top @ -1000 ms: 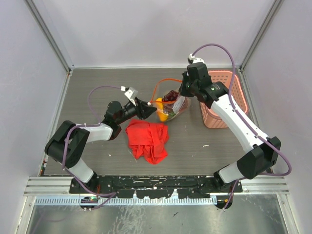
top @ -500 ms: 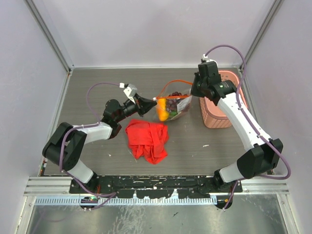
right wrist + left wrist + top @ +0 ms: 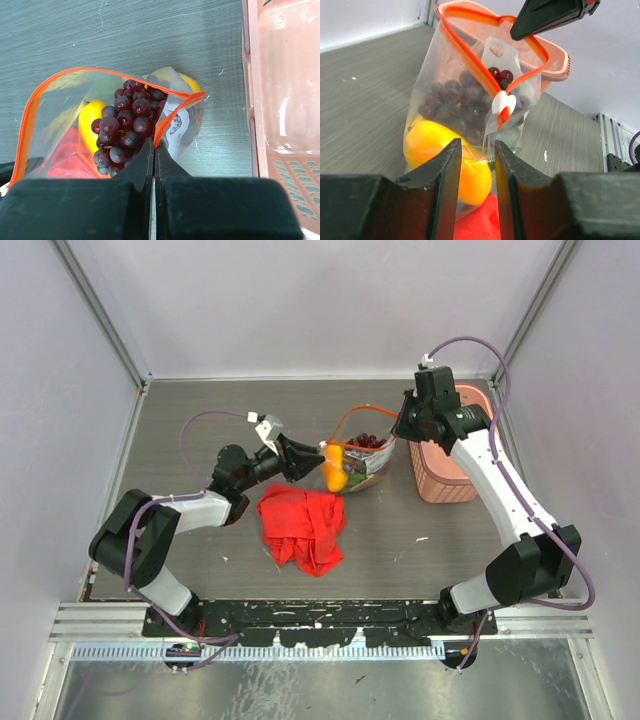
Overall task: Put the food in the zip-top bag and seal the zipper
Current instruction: Zip the zipper food storage bag at the center of the board.
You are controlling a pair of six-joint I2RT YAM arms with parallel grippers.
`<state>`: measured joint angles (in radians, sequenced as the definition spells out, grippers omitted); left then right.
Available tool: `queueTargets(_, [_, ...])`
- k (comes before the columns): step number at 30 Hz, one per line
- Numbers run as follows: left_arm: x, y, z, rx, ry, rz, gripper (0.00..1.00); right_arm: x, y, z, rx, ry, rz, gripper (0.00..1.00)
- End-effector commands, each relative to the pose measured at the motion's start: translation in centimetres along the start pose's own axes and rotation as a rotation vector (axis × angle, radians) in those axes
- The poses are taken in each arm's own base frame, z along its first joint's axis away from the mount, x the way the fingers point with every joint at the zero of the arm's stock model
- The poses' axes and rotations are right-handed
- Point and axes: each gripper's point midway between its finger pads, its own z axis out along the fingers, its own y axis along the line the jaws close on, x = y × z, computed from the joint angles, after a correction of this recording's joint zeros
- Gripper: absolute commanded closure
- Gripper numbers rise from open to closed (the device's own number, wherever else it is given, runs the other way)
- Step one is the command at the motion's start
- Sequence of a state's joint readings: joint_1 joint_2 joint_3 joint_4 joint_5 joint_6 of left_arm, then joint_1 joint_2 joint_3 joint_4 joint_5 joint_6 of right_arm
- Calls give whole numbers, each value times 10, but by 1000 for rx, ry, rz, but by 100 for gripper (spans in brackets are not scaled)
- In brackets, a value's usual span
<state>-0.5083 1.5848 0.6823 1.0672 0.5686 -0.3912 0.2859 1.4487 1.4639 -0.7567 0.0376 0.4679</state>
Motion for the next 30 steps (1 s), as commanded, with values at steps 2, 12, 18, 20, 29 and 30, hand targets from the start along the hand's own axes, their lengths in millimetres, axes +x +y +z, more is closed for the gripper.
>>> queueTargets(2, [-16, -6, 11, 78, -64, 32, 58, -21, 18, -8, -80, -68, 21, 100])
queueTargets(12, [-20, -7, 26, 150, -121, 43, 52, -17, 21, -4, -100, -52, 16, 100])
queueTargets(18, [-22, -7, 31, 165, -122, 57, 53, -17, 21, -3, -100, -49, 10, 100])
queueTargets(20, [-22, -6, 32, 169, -122, 57, 58, -17, 21, -3, -99, -51, 8, 100])
queueTargets(29, [-32, -14, 32, 200, -154, 57, 100, -20, 14, -3, -77, -58, -2, 100])
queueTargets(30, [-35, -15, 30, 195, -162, 61, 100, -22, 11, -3, -69, -63, 0, 100])
